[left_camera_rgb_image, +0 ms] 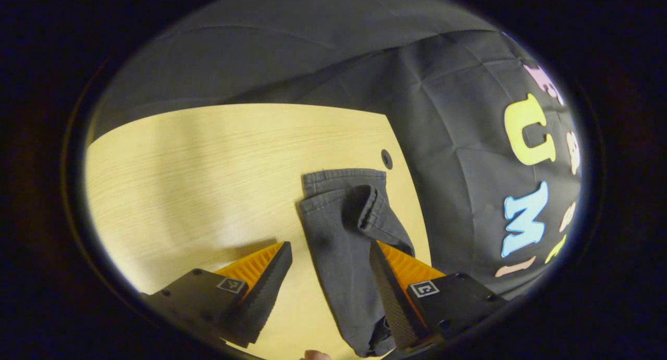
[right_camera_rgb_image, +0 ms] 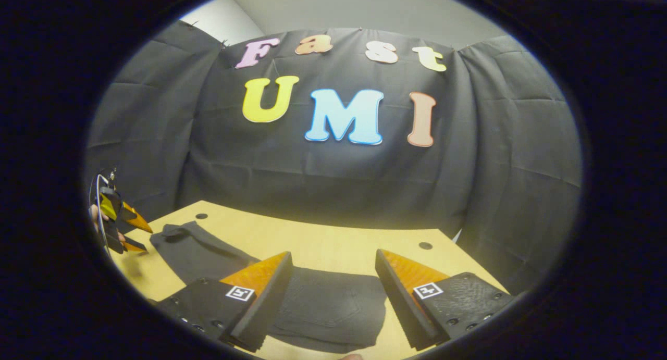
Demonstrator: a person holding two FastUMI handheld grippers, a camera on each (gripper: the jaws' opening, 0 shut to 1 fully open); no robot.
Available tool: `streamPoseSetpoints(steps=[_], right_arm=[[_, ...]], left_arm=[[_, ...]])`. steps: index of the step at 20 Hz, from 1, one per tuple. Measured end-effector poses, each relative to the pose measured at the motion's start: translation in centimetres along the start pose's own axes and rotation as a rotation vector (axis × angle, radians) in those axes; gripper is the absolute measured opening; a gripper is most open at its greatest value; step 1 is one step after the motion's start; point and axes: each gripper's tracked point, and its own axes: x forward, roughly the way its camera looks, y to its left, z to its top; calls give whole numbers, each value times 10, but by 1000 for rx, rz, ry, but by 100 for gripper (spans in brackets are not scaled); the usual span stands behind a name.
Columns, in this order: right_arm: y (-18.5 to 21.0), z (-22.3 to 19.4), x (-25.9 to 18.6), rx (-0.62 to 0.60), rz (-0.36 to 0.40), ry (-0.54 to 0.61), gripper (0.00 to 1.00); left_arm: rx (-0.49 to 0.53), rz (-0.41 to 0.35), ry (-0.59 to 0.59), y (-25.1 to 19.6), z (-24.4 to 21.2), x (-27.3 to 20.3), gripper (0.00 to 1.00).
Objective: Grasp the waist and the cuffs of the jeans and fold them to make the two legs overlap; first hold the waist and fold one-third of the jeans toward the cuffs, then hold the cuffs and fold the remaining one-third in the same direction to finish folding.
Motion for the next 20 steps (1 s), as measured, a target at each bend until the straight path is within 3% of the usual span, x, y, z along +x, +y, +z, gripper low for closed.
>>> streamPoseSetpoints(steps=[6, 7, 8, 9, 14, 18, 19, 20], right_arm=[[-18, 15, -7, -47, -67, 12, 94], [-19, 18, -6, -48, -78, 11, 94], [-19, 22, -6, -51, -84, 9, 94], [-20, 23, -4, -57, -90, 8, 94], [-22, 20, 4, -103, -89, 40, 94], [-34, 21, 12, -115, -103, 57, 94], [-36, 21, 12, -118, -108, 60, 94], [-38, 22, 13, -122, -111, 60, 94]], left_arm=[[-46, 5, 22, -1, 17, 27, 98], [-47, -2, 27, -5, 17, 34, 90], [-50, -7, 31, -8, 18, 39, 90], [-54, -11, 35, -11, 20, 43, 97], [-96, -107, 48, -36, 11, 65, 100], [-156, -189, 64, -55, -4, 87, 94], [-163, -207, 52, -56, -4, 90, 86], [-170, -213, 42, -56, -6, 96, 89]])
